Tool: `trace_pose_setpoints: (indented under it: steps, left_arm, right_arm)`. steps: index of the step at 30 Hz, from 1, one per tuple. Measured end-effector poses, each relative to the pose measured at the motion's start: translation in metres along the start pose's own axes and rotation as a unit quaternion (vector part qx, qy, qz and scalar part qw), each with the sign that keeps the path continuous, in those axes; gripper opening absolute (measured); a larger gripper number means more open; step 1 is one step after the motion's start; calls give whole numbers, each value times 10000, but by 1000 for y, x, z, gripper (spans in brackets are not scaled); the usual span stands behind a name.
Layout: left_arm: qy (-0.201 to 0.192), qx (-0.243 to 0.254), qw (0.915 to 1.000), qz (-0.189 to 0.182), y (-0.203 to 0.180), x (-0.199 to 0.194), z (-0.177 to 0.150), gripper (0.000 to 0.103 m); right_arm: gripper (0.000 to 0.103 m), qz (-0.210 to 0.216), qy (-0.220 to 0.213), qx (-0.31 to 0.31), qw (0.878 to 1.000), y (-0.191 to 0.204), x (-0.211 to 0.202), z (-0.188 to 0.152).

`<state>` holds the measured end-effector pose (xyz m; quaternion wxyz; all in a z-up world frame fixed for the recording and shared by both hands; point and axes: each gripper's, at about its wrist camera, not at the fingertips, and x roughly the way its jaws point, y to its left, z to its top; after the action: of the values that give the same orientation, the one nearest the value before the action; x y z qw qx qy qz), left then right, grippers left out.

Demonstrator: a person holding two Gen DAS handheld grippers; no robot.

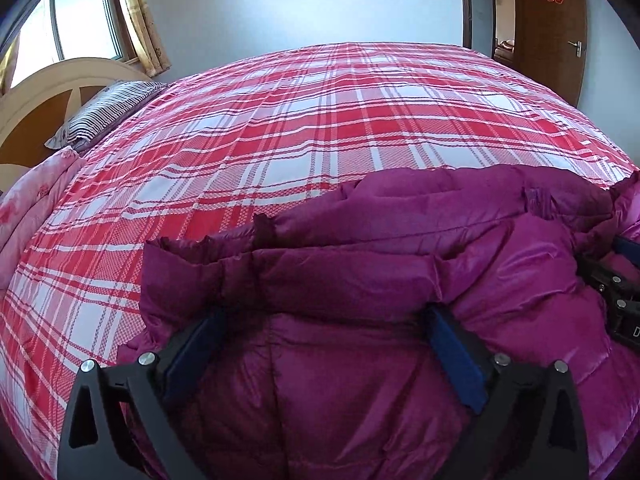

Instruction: Fold large clothes

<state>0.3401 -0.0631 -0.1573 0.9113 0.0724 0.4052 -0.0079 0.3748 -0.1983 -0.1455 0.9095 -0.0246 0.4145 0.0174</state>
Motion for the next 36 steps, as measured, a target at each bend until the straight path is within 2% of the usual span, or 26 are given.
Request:
trace_pose_setpoints:
  steps: [8,11,14,16,18,21,27,31,34,36]
  left_arm:
    - [-15,-6,10000,4,0,1,0,102]
    - [-16,-22,10000,-17,0,1,-1,102]
    - [-21,-30,10000,-23,1,1,0,102]
    - [-22,-33,10000,-30,2,1,0,102]
    - [-23,-50,10000,-44,3,1,0,102]
    - [-37,-78,9999,-54,3,0,0,102]
    - [-17,-90,9999,-64,3,1,1,102]
    - [142,-401,9988,-258,12,-9,1,102]
    - [-77,-684,9970,-359,11,-34,2,102]
    - [-280,-501,9977,-356,-3,-48,2,102]
  right_arm:
    - [81,-35,20,-20,10000,0,-1,1]
    - [81,89,8,131,9999,-4,-7,2]
    - [83,126,-312,449,9984,-4,-39,0]
    - [88,33,-600,323,9977,11,-62,-5]
    - [94,-71,-696,246,9972,22,-68,-10]
    - [94,-251,-529,139,9982,33,-49,-21]
    - [95,-259,-337,208,9989,29,-27,-26]
    - [97,-198,-273,252,9991,25,-22,-27]
    - [97,-236,-317,244,9989,27,-22,-29]
    - [96,-258,-337,242,9988,28,-22,-30]
